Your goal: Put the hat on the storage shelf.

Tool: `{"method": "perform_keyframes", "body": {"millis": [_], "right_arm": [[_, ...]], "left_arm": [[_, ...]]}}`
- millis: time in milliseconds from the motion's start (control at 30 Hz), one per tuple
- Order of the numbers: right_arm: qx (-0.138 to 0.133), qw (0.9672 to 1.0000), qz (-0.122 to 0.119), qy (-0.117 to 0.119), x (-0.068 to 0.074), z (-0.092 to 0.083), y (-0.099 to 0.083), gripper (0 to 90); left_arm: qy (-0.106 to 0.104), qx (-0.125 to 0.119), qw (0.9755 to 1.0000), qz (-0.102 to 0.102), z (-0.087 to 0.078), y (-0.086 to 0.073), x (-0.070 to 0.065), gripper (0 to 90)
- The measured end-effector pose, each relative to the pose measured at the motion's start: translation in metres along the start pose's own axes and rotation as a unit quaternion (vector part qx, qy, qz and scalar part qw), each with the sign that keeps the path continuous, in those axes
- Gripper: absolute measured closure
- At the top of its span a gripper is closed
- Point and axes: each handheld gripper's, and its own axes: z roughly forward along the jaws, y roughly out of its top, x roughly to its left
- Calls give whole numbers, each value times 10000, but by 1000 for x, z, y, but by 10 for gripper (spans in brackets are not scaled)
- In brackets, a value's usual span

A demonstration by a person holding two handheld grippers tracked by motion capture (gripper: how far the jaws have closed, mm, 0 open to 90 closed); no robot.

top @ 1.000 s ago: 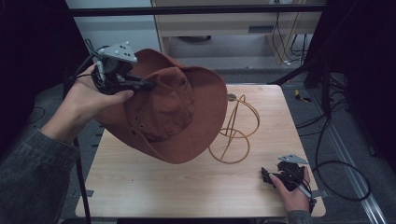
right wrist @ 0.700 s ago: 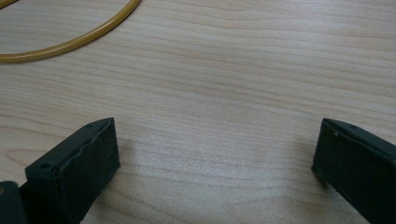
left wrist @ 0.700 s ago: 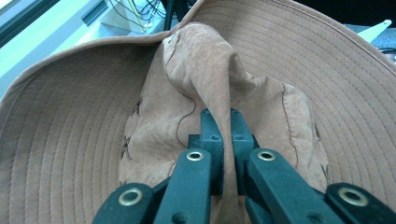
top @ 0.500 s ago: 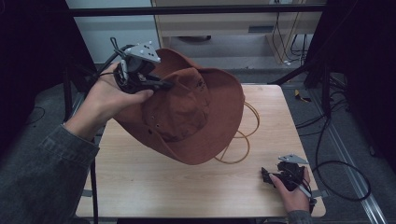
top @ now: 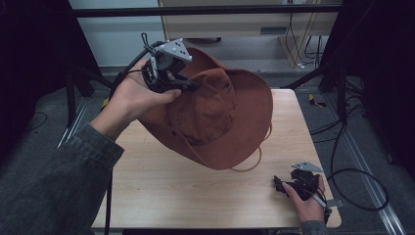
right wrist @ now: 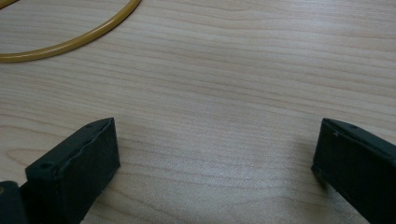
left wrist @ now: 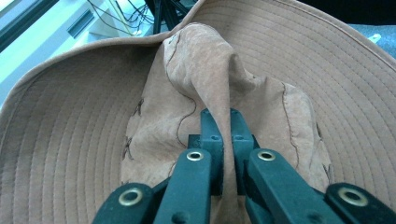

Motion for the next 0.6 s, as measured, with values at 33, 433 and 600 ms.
{"method": "perform_keyframes", "body": {"millis": [33,433,600], "right_arm": [[-1,10000,-5,4,0,0,0,5],[0,10000,-2,6,0,0,0,5],[-2,10000,-3,7,0,0,0,6]], "left_arm": [[-3,-21,10000,-5,2,2,0,885],[-81,-78,9999,65,24,21,-4,885],[-98,-28,9999,125,29,26,-7,885]]}}
